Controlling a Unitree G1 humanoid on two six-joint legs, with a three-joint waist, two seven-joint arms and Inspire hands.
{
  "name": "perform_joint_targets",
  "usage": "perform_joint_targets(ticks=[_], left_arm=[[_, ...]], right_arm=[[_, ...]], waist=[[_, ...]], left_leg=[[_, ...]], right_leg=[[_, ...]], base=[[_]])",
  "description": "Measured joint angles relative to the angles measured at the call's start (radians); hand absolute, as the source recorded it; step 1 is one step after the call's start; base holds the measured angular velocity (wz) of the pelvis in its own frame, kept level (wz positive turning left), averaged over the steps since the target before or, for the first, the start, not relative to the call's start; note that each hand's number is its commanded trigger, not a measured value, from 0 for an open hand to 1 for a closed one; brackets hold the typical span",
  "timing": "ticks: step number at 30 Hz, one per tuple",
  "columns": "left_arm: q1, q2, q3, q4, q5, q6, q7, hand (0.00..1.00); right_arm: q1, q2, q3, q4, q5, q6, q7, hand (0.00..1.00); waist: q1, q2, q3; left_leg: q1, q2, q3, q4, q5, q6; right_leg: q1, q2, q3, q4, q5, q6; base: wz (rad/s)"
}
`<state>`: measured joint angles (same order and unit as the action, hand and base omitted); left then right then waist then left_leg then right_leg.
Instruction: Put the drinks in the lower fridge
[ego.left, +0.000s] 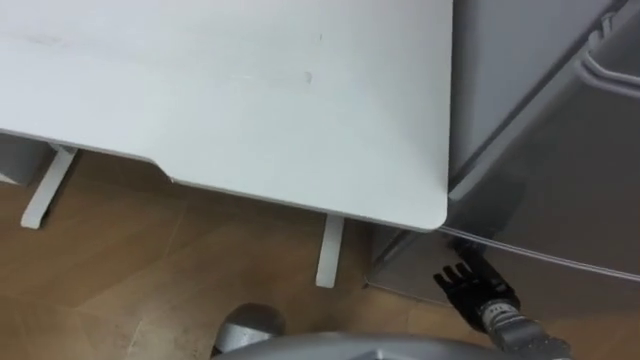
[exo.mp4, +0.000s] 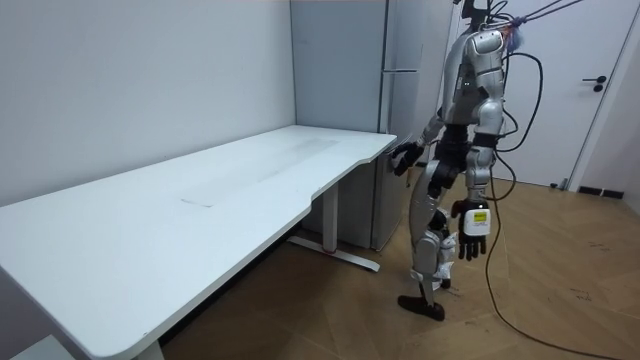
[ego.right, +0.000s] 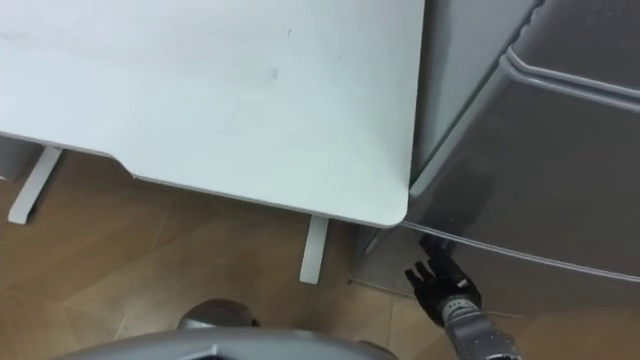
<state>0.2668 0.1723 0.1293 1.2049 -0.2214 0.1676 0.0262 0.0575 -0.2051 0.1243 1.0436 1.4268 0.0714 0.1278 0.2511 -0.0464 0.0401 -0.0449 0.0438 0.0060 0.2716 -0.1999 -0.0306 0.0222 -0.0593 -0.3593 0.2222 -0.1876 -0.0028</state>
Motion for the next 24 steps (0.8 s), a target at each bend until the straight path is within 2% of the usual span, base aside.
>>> perform_joint_targets(ticks=[3, 6, 9, 10, 11, 12, 13, 16, 19, 21, 24], left_arm=[[0.001, -0.001, -0.016, -0.009, -0.001, 0.004, 0.000, 0.00], [-0.001, 0.003, -0.023, -0.009, -0.004, 0.006, 0.004, 0.00], [0.000, 0.002, -0.030, -0.015, -0.003, 0.004, 0.015, 0.00], [0.003, 0.002, -0.033, -0.017, -0.003, 0.003, 0.017, 0.00], [0.003, 0.000, -0.033, -0.021, -0.001, 0.003, 0.026, 0.00], [0.003, -0.001, -0.033, -0.026, -0.003, 0.003, 0.029, 0.00], [0.003, -0.001, -0.032, -0.031, -0.003, -0.002, 0.032, 0.00], [0.010, -0.002, -0.032, -0.043, 0.000, -0.005, 0.054, 0.00], [0.008, -0.002, -0.032, -0.046, 0.032, -0.004, 0.059, 0.00], [0.006, -0.003, -0.032, -0.044, 0.063, -0.006, 0.059, 0.00], [0.004, -0.007, -0.030, -0.042, 0.079, -0.003, 0.058, 0.00]], right_arm=[[-0.011, -0.018, 0.009, 0.000, -0.026, 0.023, 0.000, 0.00], [-0.026, -0.030, 0.016, 0.017, -0.126, 0.039, 0.012, 0.00], [-0.049, -0.033, 0.013, 0.082, -0.277, 0.031, 0.074, 0.00], [-0.066, -0.033, 0.014, 0.127, -0.357, 0.030, 0.102, 0.00], [-0.076, -0.033, 0.016, 0.166, -0.438, 0.030, 0.122, 0.00], [-0.076, -0.032, 0.017, 0.177, -0.475, 0.031, 0.129, 0.00], [-0.076, -0.028, 0.018, 0.208, -0.539, 0.031, 0.145, 0.00], [-0.056, -0.022, 0.030, 0.266, -0.704, 0.033, 0.161, 0.00], [-0.024, -0.016, 0.030, 0.292, -0.833, 0.040, 0.167, 0.00], [-0.002, -0.004, 0.028, 0.309, -0.847, 0.038, 0.166, 0.00], [0.023, 0.019, 0.008, 0.318, -0.814, 0.035, 0.153, 0.00]], waist=[[-0.001, 0.003, 0.0014], [-0.015, 0.007, 0.0030], [-0.045, 0.014, -0.0041], [-0.069, 0.020, -0.0123], [-0.082, 0.022, -0.0240], [-0.085, 0.024, -0.0266], [-0.096, 0.022, -0.0374], [-0.117, 0.019, -0.0328], [-0.134, 0.010, -0.0327], [-0.144, 0.000, -0.0327], [-0.145, -0.004, -0.0329]], left_leg=[[-0.016, 0.000, -0.005, -0.004, 0.010, -0.003], [-0.019, 0.000, -0.011, -0.006, 0.013, -0.003], [-0.022, 0.000, -0.017, -0.005, 0.013, -0.003], [-0.021, -0.003, -0.022, -0.005, 0.013, -0.003], [-0.017, -0.007, -0.023, -0.007, 0.013, -0.002], [-0.012, -0.009, -0.023, -0.013, 0.013, -0.002], [-0.005, -0.011, -0.024, -0.020, 0.014, -0.001], [0.049, -0.020, -0.023, -0.045, 0.015, 0.001], [0.066, -0.024, -0.020, -0.052, 0.015, 0.001], [0.069, -0.024, -0.017, -0.052, 0.015, 0.001], [0.082, -0.022, -0.008, -0.052, 0.014, 0.000]], right_leg=[[-0.017, 0.002, 0.000, 0.000, 0.004, -0.006], [-0.017, 0.009, 0.000, -0.005, 0.004, -0.007], [-0.008, 0.010, -0.007, -0.025, 0.014, -0.012], [0.001, 0.011, -0.016, -0.038, 0.019, -0.014], [0.005, 0.011, -0.020, -0.037, 0.018, -0.012], [0.010, 0.010, -0.021, -0.037, 0.017, -0.011], [0.020, 0.008, -0.027, -0.039, 0.016, -0.008], [0.069, 0.004, -0.027, -0.058, 0.008, 0.002], [0.083, -0.001, -0.024, -0.058, -0.003, 0.007], [0.087, 0.000, -0.022, -0.066, -0.004, 0.006], [0.098, 0.004, 0.000, -0.073, -0.004, 0.006]], base=[[0.06], [0.06], [0.09], [0.17], [0.17], [0.15], [0.11], [0.06], [0.00], [-0.06], [-0.17]])
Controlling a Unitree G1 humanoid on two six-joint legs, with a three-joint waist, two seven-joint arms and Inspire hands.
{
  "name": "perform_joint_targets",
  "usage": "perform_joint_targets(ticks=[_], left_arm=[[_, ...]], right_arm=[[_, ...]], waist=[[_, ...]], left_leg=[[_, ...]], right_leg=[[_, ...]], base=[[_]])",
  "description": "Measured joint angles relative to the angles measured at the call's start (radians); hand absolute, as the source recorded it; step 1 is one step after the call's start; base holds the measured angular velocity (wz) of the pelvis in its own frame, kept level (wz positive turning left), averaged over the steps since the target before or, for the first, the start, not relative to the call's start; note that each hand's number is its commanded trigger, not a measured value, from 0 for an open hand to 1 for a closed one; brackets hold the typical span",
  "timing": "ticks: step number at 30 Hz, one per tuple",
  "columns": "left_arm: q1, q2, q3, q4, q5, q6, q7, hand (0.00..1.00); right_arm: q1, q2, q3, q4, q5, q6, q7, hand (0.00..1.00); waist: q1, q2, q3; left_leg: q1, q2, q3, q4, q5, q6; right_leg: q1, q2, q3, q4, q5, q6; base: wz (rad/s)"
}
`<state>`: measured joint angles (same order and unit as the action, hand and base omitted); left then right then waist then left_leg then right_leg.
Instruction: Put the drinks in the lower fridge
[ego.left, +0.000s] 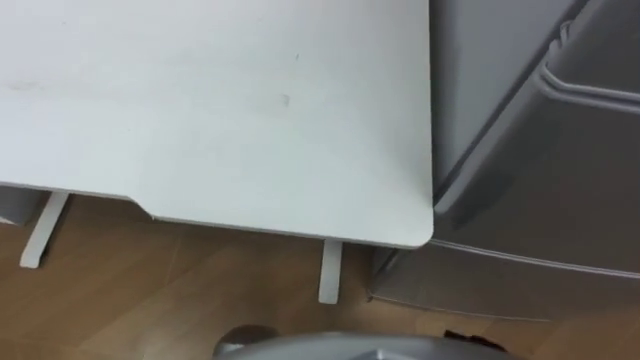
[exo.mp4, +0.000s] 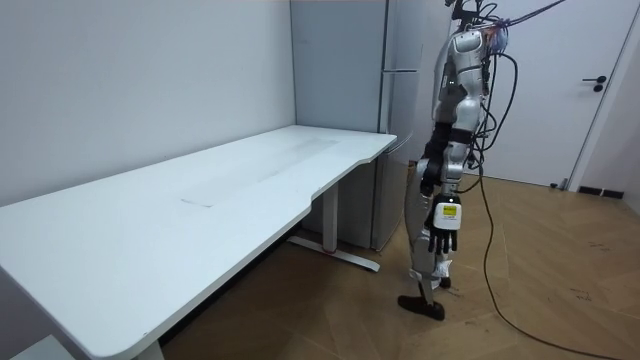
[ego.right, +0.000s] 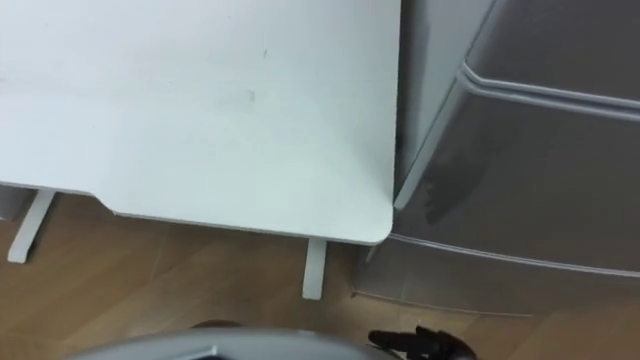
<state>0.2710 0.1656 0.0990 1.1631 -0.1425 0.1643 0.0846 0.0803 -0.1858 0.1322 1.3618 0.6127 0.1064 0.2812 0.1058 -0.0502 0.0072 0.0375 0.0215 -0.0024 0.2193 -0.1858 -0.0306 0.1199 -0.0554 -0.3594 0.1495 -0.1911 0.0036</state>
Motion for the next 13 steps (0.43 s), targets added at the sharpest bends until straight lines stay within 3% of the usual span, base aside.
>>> perform_joint_targets(ticks=[8, 13], left_arm=[[-0.020, -0.024, 0.064, -0.004, 0.116, 0.039, 0.018, 0.00], [-0.024, -0.025, 0.094, -0.006, 0.157, 0.039, 0.023, 0.00]], right_arm=[[0.039, -0.001, -0.079, -0.003, 0.020, 0.011, -0.005, 0.00], [0.039, -0.001, -0.089, -0.003, 0.022, 0.016, -0.011, 0.00]], waist=[[-0.023, 0.016, -0.0037], [-0.033, 0.013, -0.0095]], left_leg=[[0.008, 0.008, 0.035, -0.025, -0.016, 0.005], [0.009, 0.007, 0.051, -0.022, -0.016, 0.006]], right_leg=[[-0.021, 0.006, 0.026, 0.003, 0.000, 0.003], [-0.017, 0.005, 0.036, 0.003, 0.001, 0.004]], base=[[-0.07], [-0.06]])
